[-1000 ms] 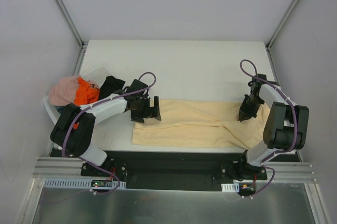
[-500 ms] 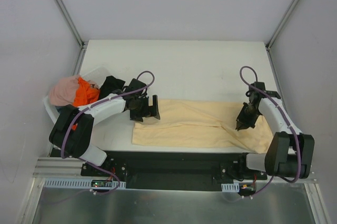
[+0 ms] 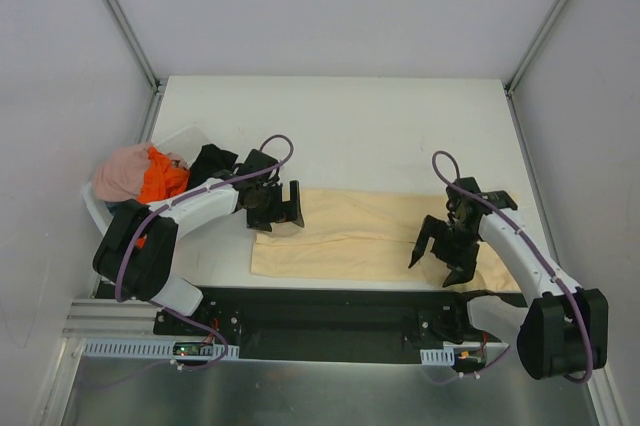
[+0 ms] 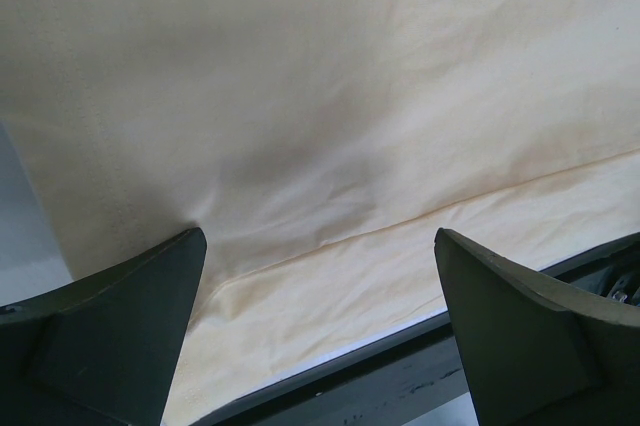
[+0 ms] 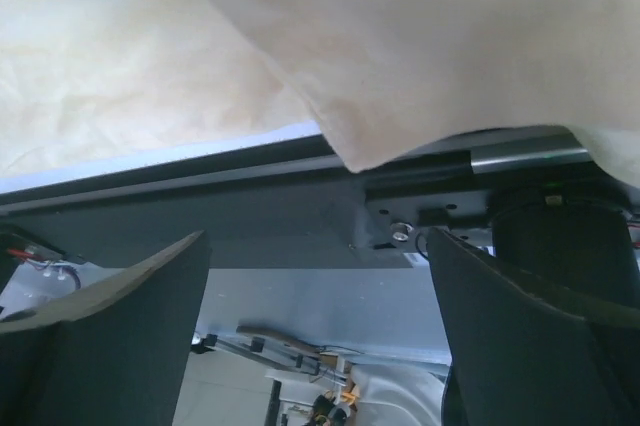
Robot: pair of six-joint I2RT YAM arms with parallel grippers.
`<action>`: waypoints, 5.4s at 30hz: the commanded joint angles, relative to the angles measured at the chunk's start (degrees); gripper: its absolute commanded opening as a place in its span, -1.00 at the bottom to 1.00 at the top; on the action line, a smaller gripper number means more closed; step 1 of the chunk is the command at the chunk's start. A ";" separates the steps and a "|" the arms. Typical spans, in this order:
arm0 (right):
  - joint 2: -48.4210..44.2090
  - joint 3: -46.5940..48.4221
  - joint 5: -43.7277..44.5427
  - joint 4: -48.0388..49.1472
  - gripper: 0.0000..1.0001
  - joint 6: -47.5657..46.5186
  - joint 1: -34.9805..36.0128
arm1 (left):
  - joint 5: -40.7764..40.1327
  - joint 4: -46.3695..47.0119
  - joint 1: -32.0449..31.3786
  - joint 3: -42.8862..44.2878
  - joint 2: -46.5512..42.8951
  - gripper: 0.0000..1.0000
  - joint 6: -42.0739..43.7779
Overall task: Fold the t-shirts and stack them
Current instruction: Fold the other side of the tshirt into a rectangle, then rotate the tshirt 90 degrees
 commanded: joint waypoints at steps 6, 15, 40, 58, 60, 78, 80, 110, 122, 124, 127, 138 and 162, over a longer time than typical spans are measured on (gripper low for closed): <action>-2.14 13.78 8.35 -8.86 0.93 -3.71 0.31 | 0.36 -0.90 0.28 2.22 -1.68 0.99 0.95; 7.69 9.13 -0.23 4.39 0.93 -11.08 -2.24 | 0.09 -0.90 0.28 1.16 -1.95 0.98 1.12; 9.40 12.81 -7.03 4.32 0.93 -8.98 -2.12 | -2.10 -0.90 0.28 1.25 -3.54 0.98 1.91; 31.07 15.19 -7.26 21.98 0.93 -6.09 -32.99 | 0.18 -0.73 0.28 4.51 2.35 0.99 3.67; 35.11 15.54 -9.74 24.53 0.93 -5.12 -33.44 | 0.79 -0.55 0.28 4.24 3.06 0.98 4.02; 80.97 90.19 -7.54 6.09 0.93 -7.84 -23.61 | 10.89 0.59 -1.03 3.63 6.31 0.99 -0.19; 83.63 94.19 -10.26 6.86 0.93 -8.62 -22.29 | 11.60 1.12 -3.31 2.14 6.57 0.99 -1.68; 57.24 82.54 -6.69 21.48 0.93 -17.16 -1.19 | 14.07 -0.28 -28.73 -0.60 -14.07 0.99 -3.90; 30.65 28.83 -6.41 30.69 0.93 -0.55 14.88 | 15.54 8.76 -4.29 -0.68 -19.36 0.98 5.69; 31.61 27.33 -6.40 30.16 0.93 0.59 16.47 | 17.84 9.56 -4.29 -0.07 -15.59 0.99 6.04; 33.19 24.25 -6.93 30.95 0.93 1.74 18.06 | 21.36 11.92 -4.29 -1.20 -11.10 0.99 4.82; 40.66 27.84 -3.24 25.60 0.93 -2.47 16.66 | 23.12 15.62 -11.22 -4.02 2.25 0.99 1.39; 32.43 31.38 -4.29 21.37 0.93 -12.94 1.63 | 22.43 17.03 -24.77 9.96 9.93 0.99 -2.13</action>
